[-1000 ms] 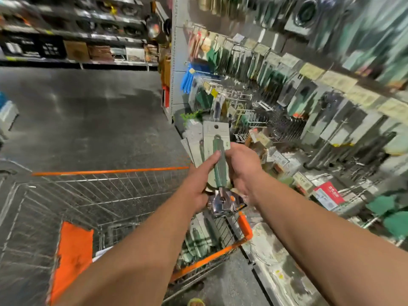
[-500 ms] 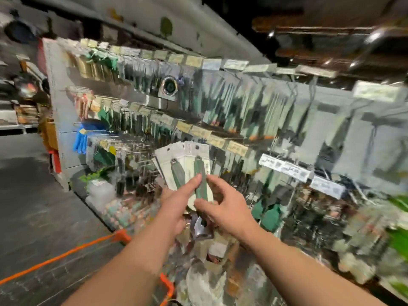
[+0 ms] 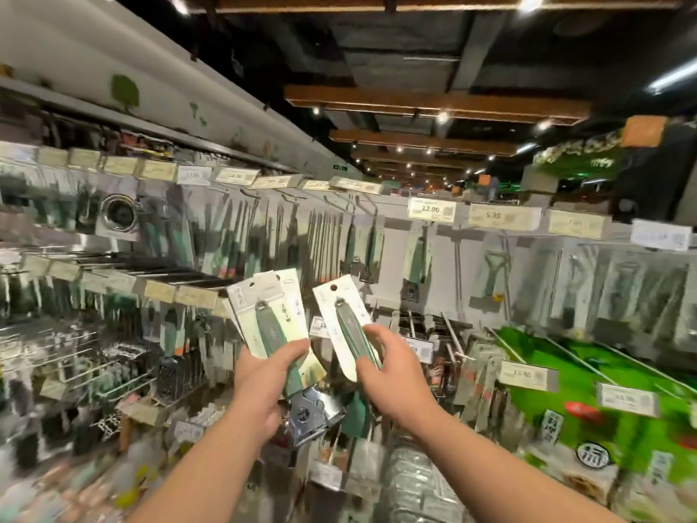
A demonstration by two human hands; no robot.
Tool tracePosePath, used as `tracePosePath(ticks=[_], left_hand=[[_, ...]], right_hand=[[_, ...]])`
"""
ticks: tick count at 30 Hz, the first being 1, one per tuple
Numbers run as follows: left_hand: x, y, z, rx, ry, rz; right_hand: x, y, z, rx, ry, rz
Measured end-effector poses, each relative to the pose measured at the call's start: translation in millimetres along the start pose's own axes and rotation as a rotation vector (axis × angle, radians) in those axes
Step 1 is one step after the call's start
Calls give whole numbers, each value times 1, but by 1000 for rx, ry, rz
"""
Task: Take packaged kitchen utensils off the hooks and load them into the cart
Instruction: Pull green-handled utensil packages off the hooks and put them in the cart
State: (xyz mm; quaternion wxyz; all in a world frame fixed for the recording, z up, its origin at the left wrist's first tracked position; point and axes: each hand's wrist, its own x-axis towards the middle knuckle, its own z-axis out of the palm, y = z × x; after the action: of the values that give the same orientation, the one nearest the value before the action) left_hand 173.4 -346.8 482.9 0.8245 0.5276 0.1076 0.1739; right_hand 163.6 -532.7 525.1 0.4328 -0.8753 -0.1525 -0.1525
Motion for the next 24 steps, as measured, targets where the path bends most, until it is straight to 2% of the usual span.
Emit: tracePosePath(ticks=[5,14,24], left_hand=[[6,14,38,51,-104,-9],[37,8,82,78,-181,-63],[61,15,123,106,-268,-57]], right_hand=[[21,28,-35,70,202,116],[55,42,-76,46,506,122],[98,49,-75,56,500,76]])
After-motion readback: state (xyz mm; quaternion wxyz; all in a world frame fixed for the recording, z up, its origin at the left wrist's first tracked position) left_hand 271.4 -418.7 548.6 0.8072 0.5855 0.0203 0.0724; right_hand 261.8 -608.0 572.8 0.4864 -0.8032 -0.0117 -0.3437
